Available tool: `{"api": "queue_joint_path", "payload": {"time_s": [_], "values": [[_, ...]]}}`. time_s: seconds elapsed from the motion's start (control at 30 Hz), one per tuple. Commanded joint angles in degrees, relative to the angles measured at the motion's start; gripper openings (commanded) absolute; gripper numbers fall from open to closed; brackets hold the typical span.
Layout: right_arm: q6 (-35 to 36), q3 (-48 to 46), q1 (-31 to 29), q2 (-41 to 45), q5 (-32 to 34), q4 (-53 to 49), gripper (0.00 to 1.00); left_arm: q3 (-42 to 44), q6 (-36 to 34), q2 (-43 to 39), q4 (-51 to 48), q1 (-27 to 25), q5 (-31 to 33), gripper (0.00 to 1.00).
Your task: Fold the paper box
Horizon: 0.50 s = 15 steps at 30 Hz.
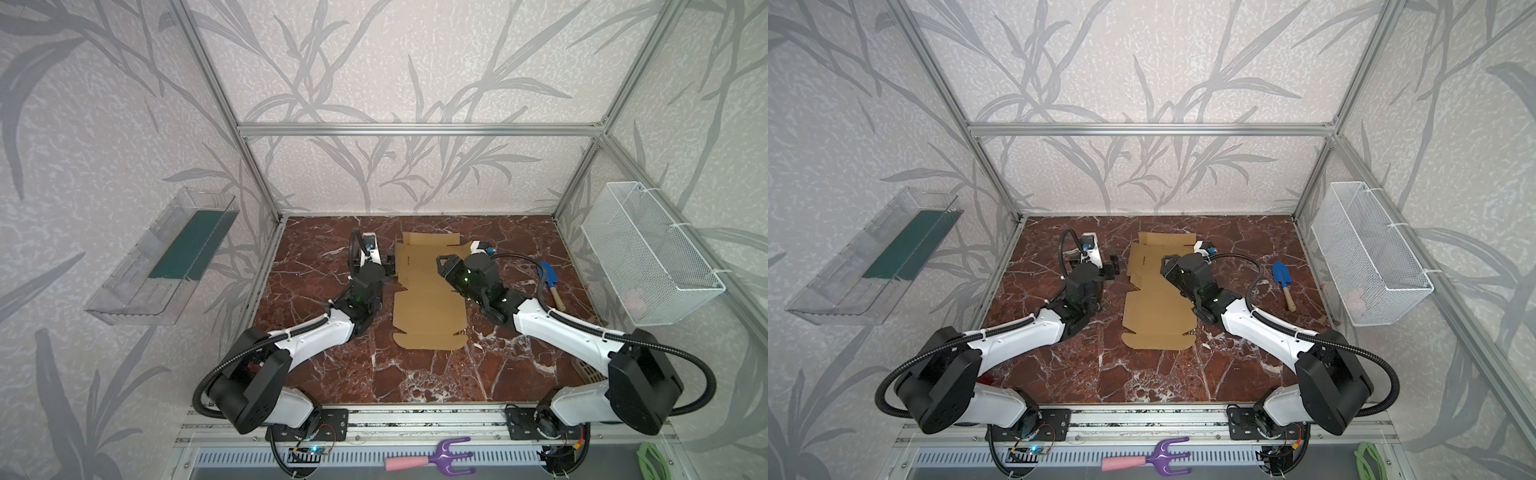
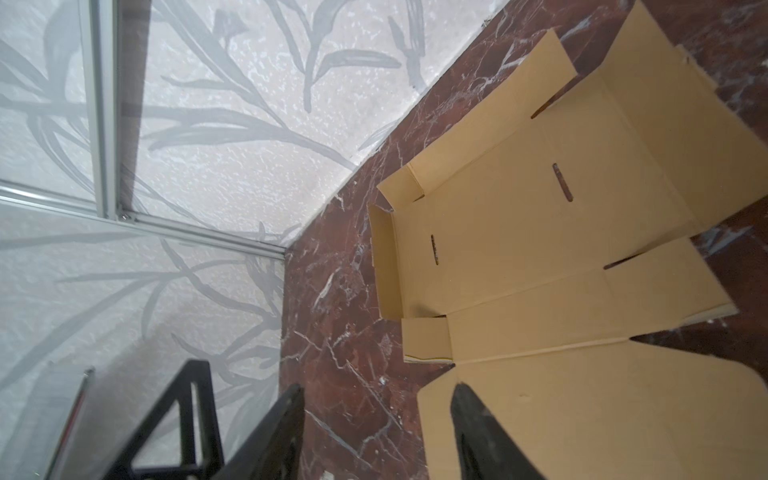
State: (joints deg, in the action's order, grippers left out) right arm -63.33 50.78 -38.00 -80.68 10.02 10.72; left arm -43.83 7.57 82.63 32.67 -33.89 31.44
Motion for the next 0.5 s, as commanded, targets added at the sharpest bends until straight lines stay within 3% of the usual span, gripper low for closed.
{"api": "queue_joint_path", "payload": {"time_s": [0.0,0.23,0.47], "values": [[7.5,0.8,0.2,0.6,-1.2,-2.2,0.62,-6.6,4.1,5.7,-18.6,1.5,-14.2,0.87],[12.1,-0.6,0.2,3.2,0.3,-1.9,0.64,-20.4,2.2,18.3,-30.6,5.7,-24.8,0.87],[14.8,-1.2,0.2,4.9,0.9,-2.2,0.65,-31.0,0.5,27.4,-39.8,6.6,-24.3,0.81]]}}
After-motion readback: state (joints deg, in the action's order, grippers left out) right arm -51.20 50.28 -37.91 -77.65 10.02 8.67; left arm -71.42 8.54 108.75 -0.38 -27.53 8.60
